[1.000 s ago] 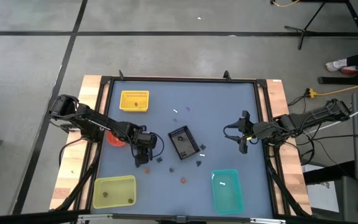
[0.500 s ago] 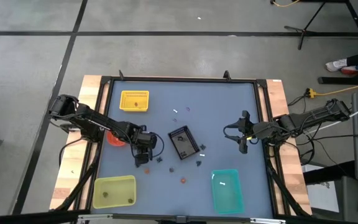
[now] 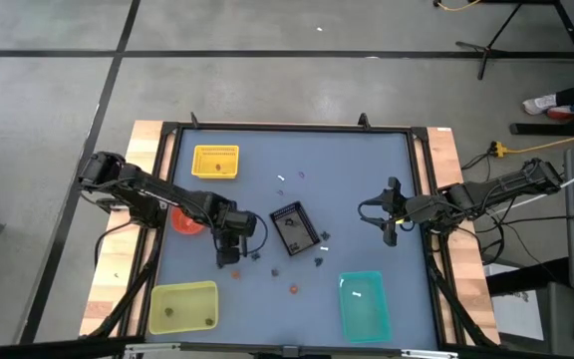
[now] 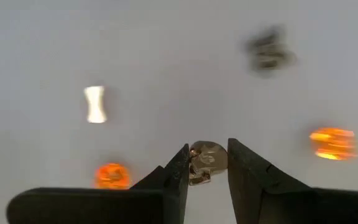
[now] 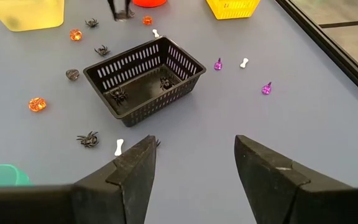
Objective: Sort Halloween decoration
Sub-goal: Put the black skull toy into the bottom yellow bin
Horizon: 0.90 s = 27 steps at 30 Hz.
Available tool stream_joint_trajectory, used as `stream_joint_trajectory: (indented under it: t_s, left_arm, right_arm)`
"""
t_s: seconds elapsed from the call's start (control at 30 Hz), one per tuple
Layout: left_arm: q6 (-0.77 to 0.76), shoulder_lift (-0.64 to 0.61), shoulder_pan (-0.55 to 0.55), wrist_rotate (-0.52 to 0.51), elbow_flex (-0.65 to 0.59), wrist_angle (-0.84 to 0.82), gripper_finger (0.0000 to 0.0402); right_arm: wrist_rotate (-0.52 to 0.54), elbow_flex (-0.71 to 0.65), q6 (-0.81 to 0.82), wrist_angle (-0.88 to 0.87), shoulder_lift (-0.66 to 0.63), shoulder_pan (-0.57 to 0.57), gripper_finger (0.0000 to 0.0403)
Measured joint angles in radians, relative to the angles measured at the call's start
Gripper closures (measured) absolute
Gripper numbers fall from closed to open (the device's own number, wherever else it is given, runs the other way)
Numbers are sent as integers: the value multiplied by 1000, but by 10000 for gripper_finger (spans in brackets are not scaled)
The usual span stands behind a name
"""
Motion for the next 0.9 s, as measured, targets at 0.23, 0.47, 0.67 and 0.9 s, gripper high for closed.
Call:
stream_joint_trajectory:
  t_s: [0.23, 0.47, 0.67, 0.9]
  left_arm:
    - [-110, 0, -75, 243, 134, -50, 335]
    - [-395, 0, -258, 326, 170, -51, 335]
    - [-676, 0, -459, 285, 170, -50, 335]
    - [-990, 0, -581, 134, 170, -51, 308]
  right_arm:
    - [0, 0, 0, 0, 0, 0, 187]
    - [0, 0, 0, 0, 0, 0, 187]
    - [0, 0, -6, 0, 0, 0, 188]
    - [0, 0, -6, 0, 0, 0, 187]
